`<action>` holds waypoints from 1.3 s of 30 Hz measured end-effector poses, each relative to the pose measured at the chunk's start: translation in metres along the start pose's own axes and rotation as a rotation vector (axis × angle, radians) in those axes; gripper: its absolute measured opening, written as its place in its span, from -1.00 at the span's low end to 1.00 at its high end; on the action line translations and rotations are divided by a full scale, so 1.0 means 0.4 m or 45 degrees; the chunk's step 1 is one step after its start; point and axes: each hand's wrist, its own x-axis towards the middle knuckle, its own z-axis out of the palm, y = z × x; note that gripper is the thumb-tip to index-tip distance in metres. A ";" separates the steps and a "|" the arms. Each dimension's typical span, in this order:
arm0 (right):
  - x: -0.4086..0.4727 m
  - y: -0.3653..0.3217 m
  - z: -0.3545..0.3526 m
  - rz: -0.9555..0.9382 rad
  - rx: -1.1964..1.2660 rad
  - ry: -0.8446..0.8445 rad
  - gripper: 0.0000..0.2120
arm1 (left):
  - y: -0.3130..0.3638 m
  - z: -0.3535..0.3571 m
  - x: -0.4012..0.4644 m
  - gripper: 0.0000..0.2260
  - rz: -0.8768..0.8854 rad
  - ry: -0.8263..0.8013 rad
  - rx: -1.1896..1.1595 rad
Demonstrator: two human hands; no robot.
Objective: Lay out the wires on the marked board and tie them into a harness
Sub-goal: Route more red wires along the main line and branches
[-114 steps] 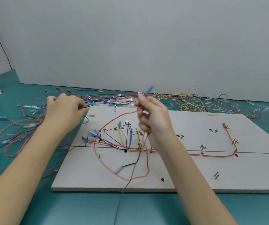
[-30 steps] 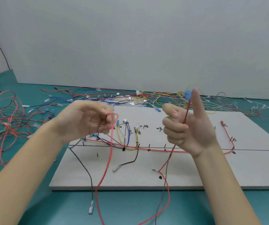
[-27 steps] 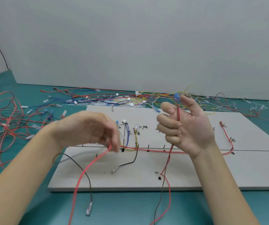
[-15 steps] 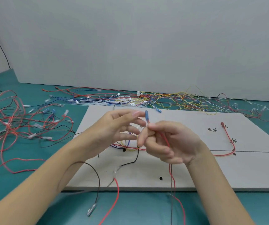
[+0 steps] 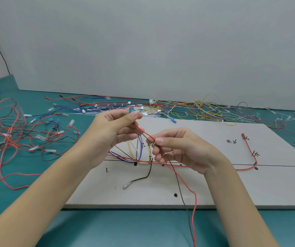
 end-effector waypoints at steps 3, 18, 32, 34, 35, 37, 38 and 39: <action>0.002 0.001 0.005 -0.012 -0.064 0.033 -0.88 | -0.001 -0.002 0.001 -0.76 -0.018 0.038 0.046; -0.020 -0.018 -0.030 -0.008 -0.116 0.150 -0.86 | 0.019 -0.076 0.022 -0.78 -0.421 -0.181 0.111; -0.040 -0.019 -0.039 0.023 -0.252 -0.036 -0.84 | 0.028 -0.112 0.030 -0.84 -0.568 -0.570 -1.044; -0.043 -0.018 -0.038 0.065 -0.279 -0.123 -0.84 | 0.023 -0.121 0.033 -0.80 -0.587 -0.589 -1.378; -0.042 -0.017 -0.036 0.092 -0.284 -0.140 -0.85 | 0.019 -0.124 0.034 -0.78 -0.604 -0.570 -1.479; -0.037 -0.015 -0.036 0.125 -0.310 -0.089 -0.88 | 0.011 -0.129 0.034 -0.76 -0.647 -0.540 -1.587; -0.035 -0.013 -0.037 0.126 -0.351 -0.043 -0.88 | 0.010 -0.129 0.033 -0.77 -0.668 -0.516 -1.581; -0.032 -0.010 -0.038 0.120 -0.409 0.001 -0.88 | 0.010 -0.128 0.032 -0.78 -0.681 -0.482 -1.527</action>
